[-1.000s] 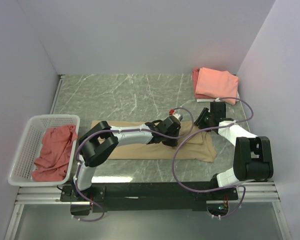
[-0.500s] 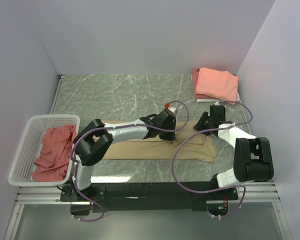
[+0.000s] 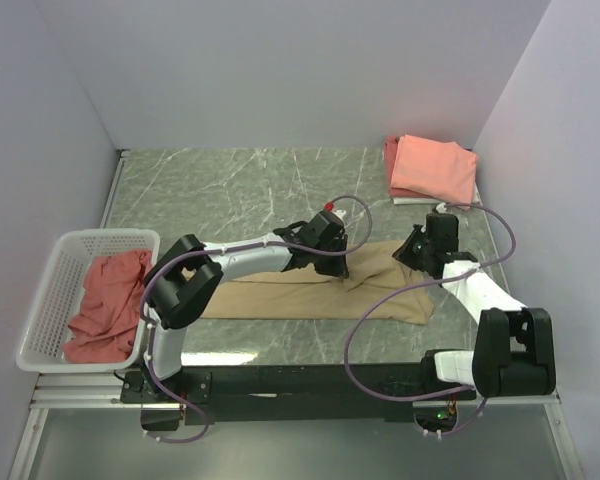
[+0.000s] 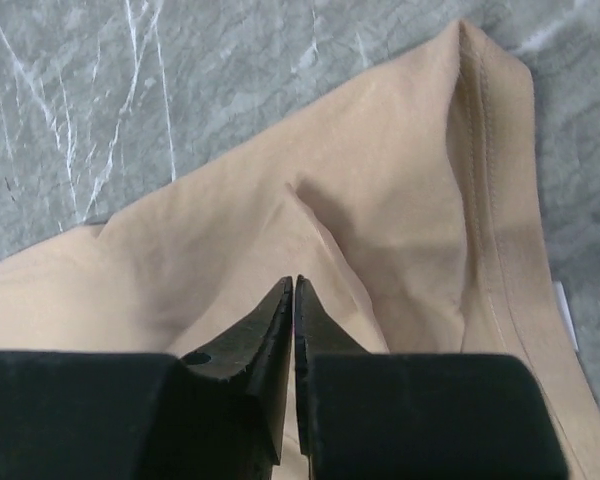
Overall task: Fold and stack the t-shirts
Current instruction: Fold the tshirt
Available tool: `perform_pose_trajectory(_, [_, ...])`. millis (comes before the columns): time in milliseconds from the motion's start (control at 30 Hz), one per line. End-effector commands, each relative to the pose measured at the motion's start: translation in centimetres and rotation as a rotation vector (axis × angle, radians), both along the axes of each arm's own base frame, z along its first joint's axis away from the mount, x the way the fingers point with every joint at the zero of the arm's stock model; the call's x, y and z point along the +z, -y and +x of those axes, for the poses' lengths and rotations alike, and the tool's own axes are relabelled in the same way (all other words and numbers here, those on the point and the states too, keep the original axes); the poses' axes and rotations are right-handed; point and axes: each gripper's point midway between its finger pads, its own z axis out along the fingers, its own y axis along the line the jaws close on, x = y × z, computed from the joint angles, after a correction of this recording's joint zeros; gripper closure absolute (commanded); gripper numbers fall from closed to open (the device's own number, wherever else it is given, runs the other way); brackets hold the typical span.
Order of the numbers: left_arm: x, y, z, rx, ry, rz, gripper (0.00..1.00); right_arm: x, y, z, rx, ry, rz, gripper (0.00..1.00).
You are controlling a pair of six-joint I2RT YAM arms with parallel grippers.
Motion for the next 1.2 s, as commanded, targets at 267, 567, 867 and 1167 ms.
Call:
perform_pose_trajectory(267, [4.5,0.1,0.4,-0.054,0.017,-0.101,0.99,0.1,0.9,1.4,-0.011,-0.001,-0.048,0.68])
perform_pose_trajectory(567, [3.7,0.2,0.6,-0.062,-0.025,-0.098,0.99,-2.0,0.4,2.8,0.021,-0.058,-0.033,0.67])
perform_pose_trajectory(867, [3.8,0.0,1.0,-0.060,-0.033,-0.107,0.99,-1.5,-0.2,2.4,0.035,-0.037,-0.020,0.67])
perform_pose_trajectory(1167, [4.3,0.0,1.4,-0.064,-0.036,-0.117,0.99,-2.0,-0.5,0.7,0.047,-0.064,-0.021,0.79])
